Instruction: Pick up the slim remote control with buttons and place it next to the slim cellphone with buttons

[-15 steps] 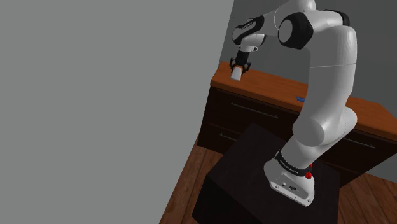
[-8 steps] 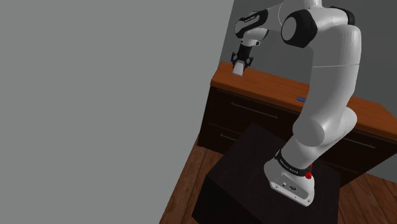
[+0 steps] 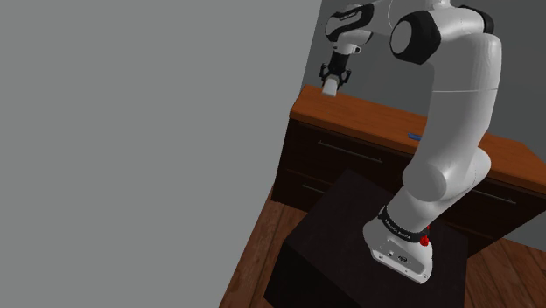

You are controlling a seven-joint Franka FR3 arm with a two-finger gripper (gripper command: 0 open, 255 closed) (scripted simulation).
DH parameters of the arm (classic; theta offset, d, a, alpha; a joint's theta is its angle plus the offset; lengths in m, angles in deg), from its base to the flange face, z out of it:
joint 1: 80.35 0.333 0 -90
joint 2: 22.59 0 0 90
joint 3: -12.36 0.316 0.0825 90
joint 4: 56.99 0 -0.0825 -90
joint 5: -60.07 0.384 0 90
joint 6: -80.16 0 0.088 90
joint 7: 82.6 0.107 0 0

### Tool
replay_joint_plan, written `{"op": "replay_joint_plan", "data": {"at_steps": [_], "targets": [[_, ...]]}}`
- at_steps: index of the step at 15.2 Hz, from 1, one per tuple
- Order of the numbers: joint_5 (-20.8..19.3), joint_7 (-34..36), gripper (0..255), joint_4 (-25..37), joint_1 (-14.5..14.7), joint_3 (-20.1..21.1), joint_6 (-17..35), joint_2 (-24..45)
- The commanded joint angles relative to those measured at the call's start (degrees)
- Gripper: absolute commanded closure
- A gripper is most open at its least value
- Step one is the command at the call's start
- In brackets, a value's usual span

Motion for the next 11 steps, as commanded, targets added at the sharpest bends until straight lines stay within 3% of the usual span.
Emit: {"op": "replay_joint_plan", "data": {"at_steps": [1,11], "targets": [[-0.2,-1.0,255,-1.5,-0.5,-0.4,0.3,-1.3],[-1.7,-11.6,255,-12.9,-6.3,-4.5,4.1,-8.9]]}}
